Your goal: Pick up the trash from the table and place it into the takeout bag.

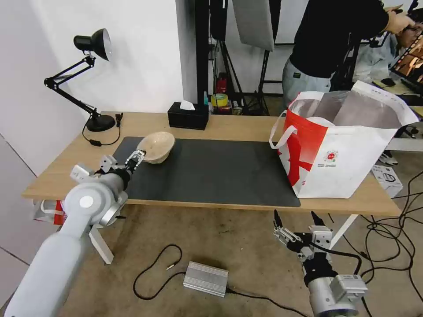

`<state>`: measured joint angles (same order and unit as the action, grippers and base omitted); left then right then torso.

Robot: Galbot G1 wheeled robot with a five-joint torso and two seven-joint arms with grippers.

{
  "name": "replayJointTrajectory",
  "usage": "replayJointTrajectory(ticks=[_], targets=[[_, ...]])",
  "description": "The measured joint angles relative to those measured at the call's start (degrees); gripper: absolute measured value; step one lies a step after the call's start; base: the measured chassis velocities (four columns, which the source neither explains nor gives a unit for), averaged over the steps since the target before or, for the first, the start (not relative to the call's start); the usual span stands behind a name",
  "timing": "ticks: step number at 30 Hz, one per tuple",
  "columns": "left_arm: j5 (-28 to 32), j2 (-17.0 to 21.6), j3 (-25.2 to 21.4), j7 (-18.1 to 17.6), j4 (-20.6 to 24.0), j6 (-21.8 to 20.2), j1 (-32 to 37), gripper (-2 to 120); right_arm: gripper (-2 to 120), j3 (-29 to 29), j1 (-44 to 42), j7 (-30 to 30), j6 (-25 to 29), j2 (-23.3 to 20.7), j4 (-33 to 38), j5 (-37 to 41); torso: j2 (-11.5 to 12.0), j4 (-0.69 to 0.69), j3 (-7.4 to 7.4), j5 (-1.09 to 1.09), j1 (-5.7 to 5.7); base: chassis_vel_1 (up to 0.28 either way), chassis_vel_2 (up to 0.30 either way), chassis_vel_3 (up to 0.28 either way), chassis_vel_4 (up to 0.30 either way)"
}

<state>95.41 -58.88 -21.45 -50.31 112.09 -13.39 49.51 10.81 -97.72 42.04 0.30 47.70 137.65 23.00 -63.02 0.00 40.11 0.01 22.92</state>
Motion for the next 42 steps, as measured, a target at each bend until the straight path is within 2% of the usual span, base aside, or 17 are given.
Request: replayJointTrajectory(ticks=[16, 31, 42], targets=[[-2.4, -3.2, 4.6, 0.0, -8.9, -0.1, -6.0, 100, 100, 0.0, 0.0, 0.0, 0.0, 0.0, 0.0, 0.0, 0.0, 0.0, 0.0, 0.0, 0.0, 0.0, 0.0, 0.0, 0.0], [-4.4, -6.8, 7.2, 0.1, -14.7, 0.1, -9.8, 100, 100, 0.0, 0.0, 0.0, 0.0, 0.0, 0.0, 0.0, 0.0, 0.0, 0.0, -0.01, 0.0, 0.0, 0.0, 0.0, 0.0], [-4.7, -8.0, 7.6, 0.2, -16.5, 0.2, -11.8, 100, 100, 0.0, 0.0, 0.0, 0.0, 0.0, 0.0, 0.0, 0.0, 0.0, 0.0, -0.01, 0.0, 0.0, 0.0, 0.0, 0.0]])
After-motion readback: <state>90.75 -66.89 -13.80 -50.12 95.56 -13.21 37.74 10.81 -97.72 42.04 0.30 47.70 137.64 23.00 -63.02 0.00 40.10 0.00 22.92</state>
